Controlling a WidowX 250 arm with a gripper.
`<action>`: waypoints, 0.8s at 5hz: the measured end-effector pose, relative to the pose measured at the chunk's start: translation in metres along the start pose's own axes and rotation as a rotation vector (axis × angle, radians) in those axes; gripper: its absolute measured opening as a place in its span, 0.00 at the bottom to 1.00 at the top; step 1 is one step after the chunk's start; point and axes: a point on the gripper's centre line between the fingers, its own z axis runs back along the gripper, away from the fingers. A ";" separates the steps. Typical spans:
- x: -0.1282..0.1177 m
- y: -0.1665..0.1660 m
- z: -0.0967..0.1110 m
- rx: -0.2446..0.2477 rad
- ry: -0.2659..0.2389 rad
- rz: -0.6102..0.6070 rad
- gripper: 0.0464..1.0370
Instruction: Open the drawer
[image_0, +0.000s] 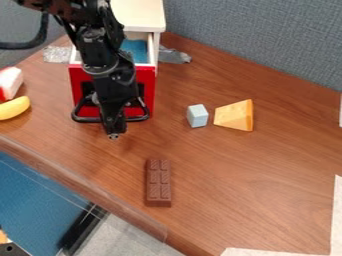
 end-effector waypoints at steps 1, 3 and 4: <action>-0.001 -0.003 0.000 0.000 0.002 -0.005 0.08; 0.000 -0.009 -0.001 -0.008 0.002 -0.015 0.08; 0.001 -0.010 0.000 -0.013 -0.003 -0.009 0.08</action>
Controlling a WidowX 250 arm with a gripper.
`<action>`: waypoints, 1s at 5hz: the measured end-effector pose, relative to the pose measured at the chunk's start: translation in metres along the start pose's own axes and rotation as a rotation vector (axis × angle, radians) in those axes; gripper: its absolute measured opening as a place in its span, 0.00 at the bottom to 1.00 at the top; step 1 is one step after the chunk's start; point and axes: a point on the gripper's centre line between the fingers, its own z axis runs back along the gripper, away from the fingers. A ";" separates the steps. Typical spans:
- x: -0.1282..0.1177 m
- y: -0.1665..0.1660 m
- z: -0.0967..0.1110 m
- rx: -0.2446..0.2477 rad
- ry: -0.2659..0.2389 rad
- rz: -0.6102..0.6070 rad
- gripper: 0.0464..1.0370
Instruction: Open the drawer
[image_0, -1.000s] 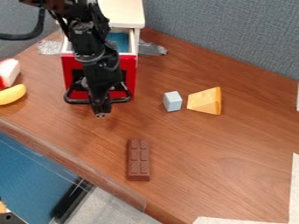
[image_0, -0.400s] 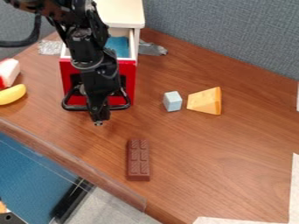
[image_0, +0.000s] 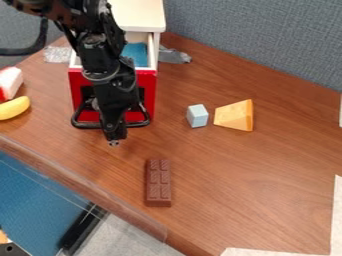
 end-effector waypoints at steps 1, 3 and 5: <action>0.002 -0.004 0.003 -0.001 -0.006 0.001 0.08; 0.007 -0.010 0.004 -0.014 -0.003 0.005 0.13; 0.004 -0.014 0.020 -0.014 0.010 -0.010 0.68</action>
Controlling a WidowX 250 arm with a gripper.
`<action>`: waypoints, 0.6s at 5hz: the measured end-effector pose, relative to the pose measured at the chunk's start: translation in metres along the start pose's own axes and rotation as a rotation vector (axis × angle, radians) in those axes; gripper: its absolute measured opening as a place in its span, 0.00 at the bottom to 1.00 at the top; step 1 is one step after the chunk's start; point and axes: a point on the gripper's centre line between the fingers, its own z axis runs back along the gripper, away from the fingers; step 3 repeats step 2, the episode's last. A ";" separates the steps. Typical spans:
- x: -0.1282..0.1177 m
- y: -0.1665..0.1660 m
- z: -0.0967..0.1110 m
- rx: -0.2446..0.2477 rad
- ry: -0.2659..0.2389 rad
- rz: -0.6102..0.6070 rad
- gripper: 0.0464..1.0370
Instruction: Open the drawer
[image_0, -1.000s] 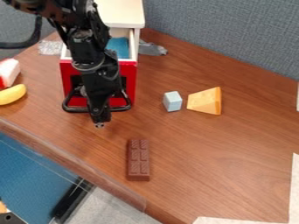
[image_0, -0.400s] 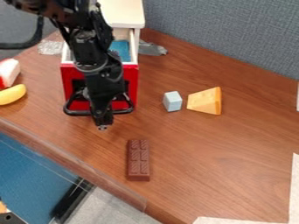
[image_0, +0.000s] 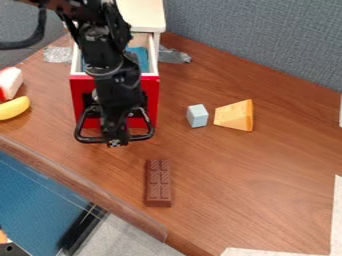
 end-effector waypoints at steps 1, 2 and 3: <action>-0.005 -0.002 0.021 0.014 -0.009 0.002 0.94; -0.015 -0.009 0.050 0.035 0.005 0.000 0.97; -0.015 -0.009 0.050 0.035 0.005 0.000 0.97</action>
